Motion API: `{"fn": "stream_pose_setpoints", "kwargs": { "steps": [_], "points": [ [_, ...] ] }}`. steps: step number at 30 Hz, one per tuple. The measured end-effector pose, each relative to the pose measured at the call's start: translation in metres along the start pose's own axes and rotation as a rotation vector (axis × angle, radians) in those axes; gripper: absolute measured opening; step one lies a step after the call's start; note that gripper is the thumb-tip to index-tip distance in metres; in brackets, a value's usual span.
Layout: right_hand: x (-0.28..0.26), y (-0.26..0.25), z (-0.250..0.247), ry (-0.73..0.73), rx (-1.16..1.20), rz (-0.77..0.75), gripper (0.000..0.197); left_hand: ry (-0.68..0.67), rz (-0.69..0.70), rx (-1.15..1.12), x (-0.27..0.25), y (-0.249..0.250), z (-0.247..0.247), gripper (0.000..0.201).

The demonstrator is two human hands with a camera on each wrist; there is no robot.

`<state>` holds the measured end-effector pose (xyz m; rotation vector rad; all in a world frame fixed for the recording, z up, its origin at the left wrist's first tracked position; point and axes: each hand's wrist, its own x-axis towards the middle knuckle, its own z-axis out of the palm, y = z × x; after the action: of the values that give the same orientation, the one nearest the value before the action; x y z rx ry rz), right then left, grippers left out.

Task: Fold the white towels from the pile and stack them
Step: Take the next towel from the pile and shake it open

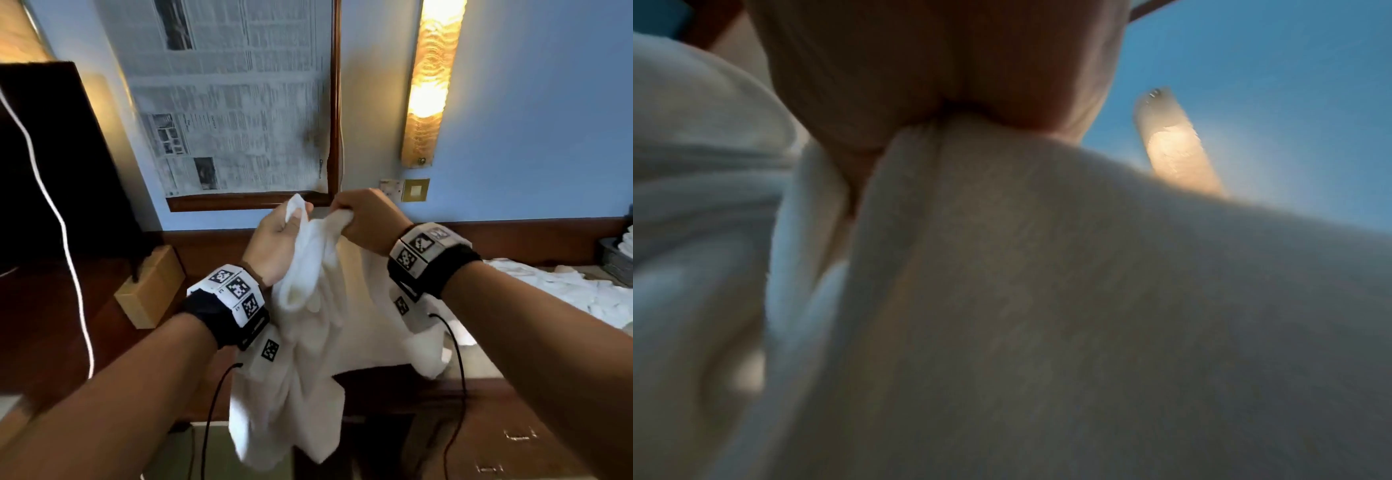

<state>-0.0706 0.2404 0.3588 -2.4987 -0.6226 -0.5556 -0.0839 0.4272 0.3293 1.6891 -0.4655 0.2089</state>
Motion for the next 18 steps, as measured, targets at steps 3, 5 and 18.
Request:
{"fn": "stream_pose_setpoints", "kwargs": {
  "steps": [3,5,18],
  "points": [
    [-0.002,-0.029,-0.009,0.023,-0.027,-0.004,0.013,-0.072,-0.034,0.229,-0.014,0.006,-0.007,0.031],
    [-0.012,-0.038,-0.010,0.006,-0.032,0.019,0.012,-0.113,-0.037,0.296,-0.021,0.015,-0.013,0.034],
    [-0.114,-0.005,0.044,-0.371,0.007,0.384,0.023,0.032,0.000,0.427,-0.041,0.049,-0.070,0.040]
  ]
}}
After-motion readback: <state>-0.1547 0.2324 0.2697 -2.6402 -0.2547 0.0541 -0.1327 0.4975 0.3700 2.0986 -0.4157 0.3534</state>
